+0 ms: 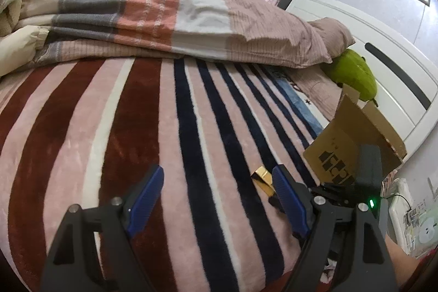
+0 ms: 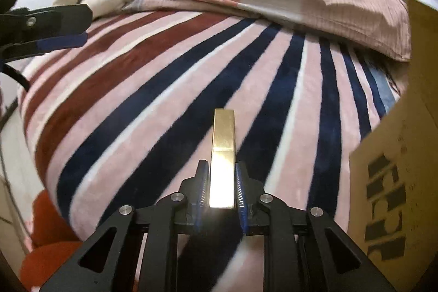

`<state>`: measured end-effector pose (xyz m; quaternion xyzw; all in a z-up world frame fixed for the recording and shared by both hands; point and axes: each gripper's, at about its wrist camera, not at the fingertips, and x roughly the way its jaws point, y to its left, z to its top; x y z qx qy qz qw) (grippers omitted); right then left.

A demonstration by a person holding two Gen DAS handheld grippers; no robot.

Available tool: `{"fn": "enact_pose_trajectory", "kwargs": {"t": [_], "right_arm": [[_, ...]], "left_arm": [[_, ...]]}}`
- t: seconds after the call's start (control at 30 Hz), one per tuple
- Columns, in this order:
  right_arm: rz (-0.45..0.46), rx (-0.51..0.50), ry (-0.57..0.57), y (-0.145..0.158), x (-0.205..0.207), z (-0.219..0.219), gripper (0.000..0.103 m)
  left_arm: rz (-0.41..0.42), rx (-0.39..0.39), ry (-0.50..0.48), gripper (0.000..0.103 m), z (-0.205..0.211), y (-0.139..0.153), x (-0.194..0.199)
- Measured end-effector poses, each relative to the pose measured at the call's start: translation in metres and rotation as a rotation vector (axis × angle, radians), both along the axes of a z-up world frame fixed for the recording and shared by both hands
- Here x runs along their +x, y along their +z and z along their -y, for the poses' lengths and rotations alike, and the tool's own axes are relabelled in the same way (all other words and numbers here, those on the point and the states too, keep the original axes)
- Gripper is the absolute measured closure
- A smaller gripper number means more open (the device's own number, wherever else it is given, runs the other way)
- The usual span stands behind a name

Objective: Organize rigid objects
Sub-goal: 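Carry the gold packet into the box and open the right gripper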

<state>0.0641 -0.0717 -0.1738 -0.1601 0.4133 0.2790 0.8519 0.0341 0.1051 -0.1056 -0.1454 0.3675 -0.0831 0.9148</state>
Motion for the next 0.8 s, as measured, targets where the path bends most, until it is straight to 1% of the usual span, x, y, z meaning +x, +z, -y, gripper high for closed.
{"fn": "enact_pose_trajectory", "kwargs": {"t": [0.07,0.1,0.17,0.23,0.27,0.33,0.43,0.47,0.5,0.53,0.57,0.6,0.67,0.73,0.8], "right_arm": [[-0.047,0.018,-0.027,-0.006,0.013,-0.003,0.088],[-0.053,0.02,-0.033,-0.006,0.015,-0.002,0.09],[-0.028,0.006,-0.01,-0.003,0.013,-0.004,0.09],[-0.016,0.024,0.021,0.005,0.009,-0.006,0.09],[-0.017,0.067,0.036,0.017,0.007,-0.005,0.09],[0.007,0.115,0.066,0.037,0.005,-0.009,0.09],[0.066,0.175,0.136,0.071,-0.008,-0.014,0.09],[0.087,0.206,0.173,0.087,-0.014,-0.013,0.09],[0.1,0.221,0.193,0.096,-0.02,-0.013,0.09],[0.115,0.236,0.216,0.105,-0.025,-0.012,0.09],[0.129,0.249,0.237,0.115,-0.03,-0.01,0.09],[0.137,0.26,0.249,0.121,-0.033,-0.008,0.09],[0.152,0.291,0.267,0.134,-0.039,-0.001,0.09],[0.164,0.311,0.264,0.142,-0.04,0.007,0.09],[0.177,0.335,0.242,0.15,-0.038,0.025,0.09]], "left_arm": [[-0.012,0.006,0.008,0.024,-0.002,-0.002,0.0],[-0.016,0.005,0.006,0.024,-0.002,-0.003,-0.001],[-0.02,-0.011,-0.009,0.024,-0.002,-0.003,-0.002],[-0.022,-0.038,-0.024,0.024,-0.001,0.0,-0.003],[-0.02,-0.046,-0.032,0.024,0.0,0.002,-0.002],[-0.001,-0.072,-0.065,0.024,0.006,0.012,-0.002],[0.045,-0.148,-0.14,0.027,0.014,0.032,-0.002],[0.056,-0.161,-0.154,0.033,0.017,0.039,-0.001],[0.064,-0.166,-0.165,0.038,0.02,0.046,-0.001],[0.079,-0.171,-0.179,0.04,0.025,0.054,0.0],[0.089,-0.176,-0.192,0.046,0.03,0.06,0.001],[0.096,-0.181,-0.206,0.055,0.035,0.066,0.003],[0.107,-0.18,-0.238,0.065,0.05,0.078,0.008],[0.121,-0.176,-0.259,0.066,0.064,0.089,0.011],[0.127,-0.162,-0.282,0.068,0.081,0.097,0.017]]}}
